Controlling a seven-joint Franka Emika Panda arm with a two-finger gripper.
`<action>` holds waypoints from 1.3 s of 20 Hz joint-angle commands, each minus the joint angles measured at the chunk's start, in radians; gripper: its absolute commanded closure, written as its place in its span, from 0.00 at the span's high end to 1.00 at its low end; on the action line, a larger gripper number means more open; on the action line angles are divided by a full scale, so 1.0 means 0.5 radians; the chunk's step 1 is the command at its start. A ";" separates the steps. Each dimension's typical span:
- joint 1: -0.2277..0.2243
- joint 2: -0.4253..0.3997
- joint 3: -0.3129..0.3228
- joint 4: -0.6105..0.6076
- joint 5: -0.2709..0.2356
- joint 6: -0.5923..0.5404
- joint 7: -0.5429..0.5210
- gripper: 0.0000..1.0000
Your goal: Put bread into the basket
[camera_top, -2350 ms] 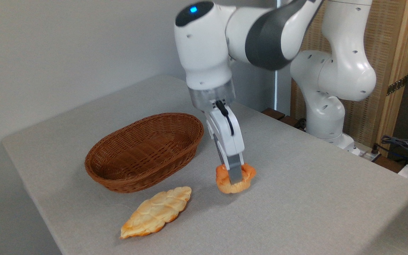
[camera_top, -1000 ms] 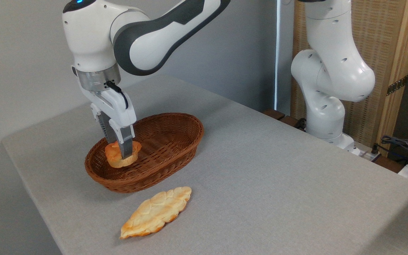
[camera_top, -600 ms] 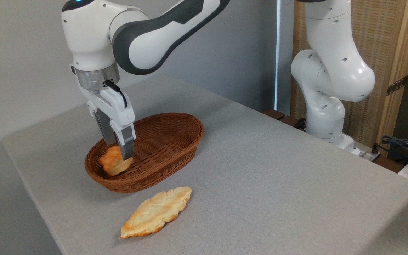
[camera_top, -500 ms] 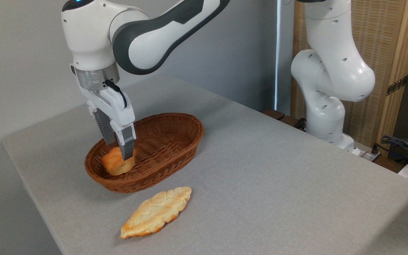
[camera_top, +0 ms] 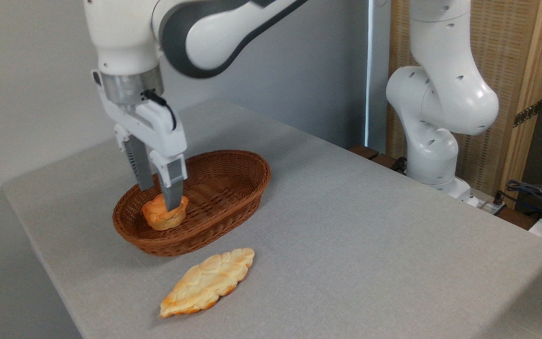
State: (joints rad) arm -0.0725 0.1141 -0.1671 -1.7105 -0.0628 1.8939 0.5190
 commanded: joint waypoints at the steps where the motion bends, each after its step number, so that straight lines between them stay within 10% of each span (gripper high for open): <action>1: 0.013 -0.157 0.156 0.018 -0.013 -0.302 0.379 1.00; 26: 0.090 -0.152 0.254 0.301 0.009 -0.665 0.254 1.00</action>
State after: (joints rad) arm -0.0283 0.0269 -0.0428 -1.5841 -0.0631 1.5856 0.6620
